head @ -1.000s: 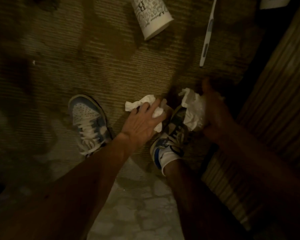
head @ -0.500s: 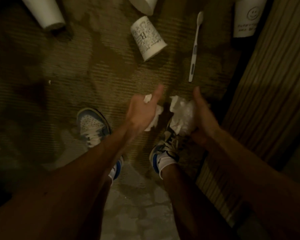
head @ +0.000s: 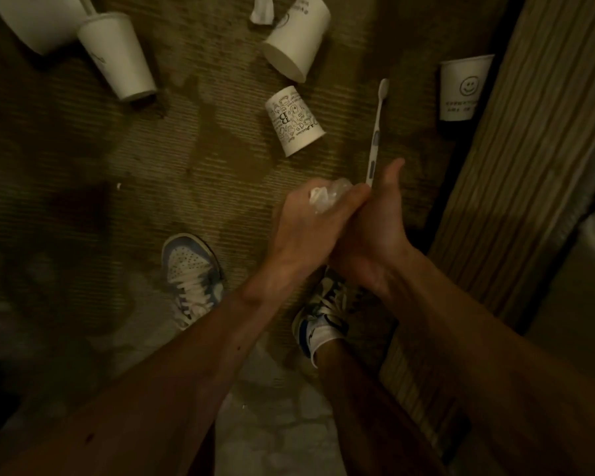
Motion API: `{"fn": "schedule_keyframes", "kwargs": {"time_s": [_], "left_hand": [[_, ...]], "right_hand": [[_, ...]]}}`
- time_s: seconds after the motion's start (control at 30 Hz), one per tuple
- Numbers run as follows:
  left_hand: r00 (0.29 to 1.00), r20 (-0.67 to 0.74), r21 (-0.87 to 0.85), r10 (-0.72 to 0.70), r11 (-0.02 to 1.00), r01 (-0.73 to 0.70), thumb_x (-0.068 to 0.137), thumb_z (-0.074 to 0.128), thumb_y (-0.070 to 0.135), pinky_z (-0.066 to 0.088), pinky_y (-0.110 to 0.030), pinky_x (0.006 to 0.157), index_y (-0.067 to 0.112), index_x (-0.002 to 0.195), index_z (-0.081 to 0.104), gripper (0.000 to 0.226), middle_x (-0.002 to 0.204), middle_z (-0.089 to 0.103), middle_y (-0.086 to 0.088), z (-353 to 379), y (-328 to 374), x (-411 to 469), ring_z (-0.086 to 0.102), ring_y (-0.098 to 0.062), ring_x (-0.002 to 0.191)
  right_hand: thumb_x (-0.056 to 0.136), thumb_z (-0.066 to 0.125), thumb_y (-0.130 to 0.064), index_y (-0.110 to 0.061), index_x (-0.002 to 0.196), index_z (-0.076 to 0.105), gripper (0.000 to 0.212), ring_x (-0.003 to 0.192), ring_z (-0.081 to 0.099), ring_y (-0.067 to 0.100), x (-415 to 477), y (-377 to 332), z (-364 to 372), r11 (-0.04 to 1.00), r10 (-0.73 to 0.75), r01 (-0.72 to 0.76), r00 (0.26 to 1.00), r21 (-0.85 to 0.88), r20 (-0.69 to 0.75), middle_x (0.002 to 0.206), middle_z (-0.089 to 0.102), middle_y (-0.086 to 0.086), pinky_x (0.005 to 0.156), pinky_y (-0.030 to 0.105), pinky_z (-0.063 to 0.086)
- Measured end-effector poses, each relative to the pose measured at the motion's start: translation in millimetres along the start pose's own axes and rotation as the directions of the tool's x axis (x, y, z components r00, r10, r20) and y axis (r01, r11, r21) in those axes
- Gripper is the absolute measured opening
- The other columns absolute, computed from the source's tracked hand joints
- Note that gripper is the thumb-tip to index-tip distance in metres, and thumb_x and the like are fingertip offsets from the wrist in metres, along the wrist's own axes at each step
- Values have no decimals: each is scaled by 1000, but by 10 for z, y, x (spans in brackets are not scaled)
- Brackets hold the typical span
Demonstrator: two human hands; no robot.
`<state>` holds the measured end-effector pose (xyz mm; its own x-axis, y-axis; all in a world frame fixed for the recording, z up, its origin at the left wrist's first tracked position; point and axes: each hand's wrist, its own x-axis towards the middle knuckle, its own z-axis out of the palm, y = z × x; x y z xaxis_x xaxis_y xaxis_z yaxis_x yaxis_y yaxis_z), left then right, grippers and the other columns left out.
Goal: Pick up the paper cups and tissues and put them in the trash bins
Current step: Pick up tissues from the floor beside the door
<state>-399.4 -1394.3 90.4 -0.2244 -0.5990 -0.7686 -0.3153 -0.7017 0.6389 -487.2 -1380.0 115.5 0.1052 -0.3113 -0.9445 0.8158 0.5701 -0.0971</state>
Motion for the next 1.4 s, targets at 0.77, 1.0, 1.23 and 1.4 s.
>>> {"fn": "schedule_keyframes", "kwargs": {"time_s": [0.77,1.0,1.23,1.4], "left_hand": [[979,-205,264,19,964,37,82,76,41,45,-14,45,26,60,62,30,57,65,21,-295,-528,648,62,4,53],[957,-287,105,-43,992,76,80,80,31,37,-5,43,23,76,52,29,67,60,14,-370,194,105,55,15,52],[888,-448,-98,-99,993,62,77,81,35,47,-10,54,20,85,60,27,78,65,8,-584,1556,-577,60,-1,67],[873,-452,-377,-181,926,-3,74,83,37,58,-32,71,23,94,65,30,93,73,2,-735,2644,-795,69,-15,86]], "right_hand": [[103,35,-38,-4,133,47,46,129,38,37,1282,-390,-734,161,-438,-232,854,-959,-280,141,36,21,111,47,32],[103,40,-27,15,108,54,45,106,55,47,287,-384,-227,397,-362,-22,915,-917,-178,112,56,36,89,45,47],[95,53,-50,-11,108,65,44,99,63,29,-1118,-834,824,650,-328,69,924,-757,-198,114,62,17,91,45,52],[90,54,-52,0,98,66,54,99,65,40,-1900,-1201,1654,666,-343,253,939,-701,14,102,67,27,80,55,56]]}}
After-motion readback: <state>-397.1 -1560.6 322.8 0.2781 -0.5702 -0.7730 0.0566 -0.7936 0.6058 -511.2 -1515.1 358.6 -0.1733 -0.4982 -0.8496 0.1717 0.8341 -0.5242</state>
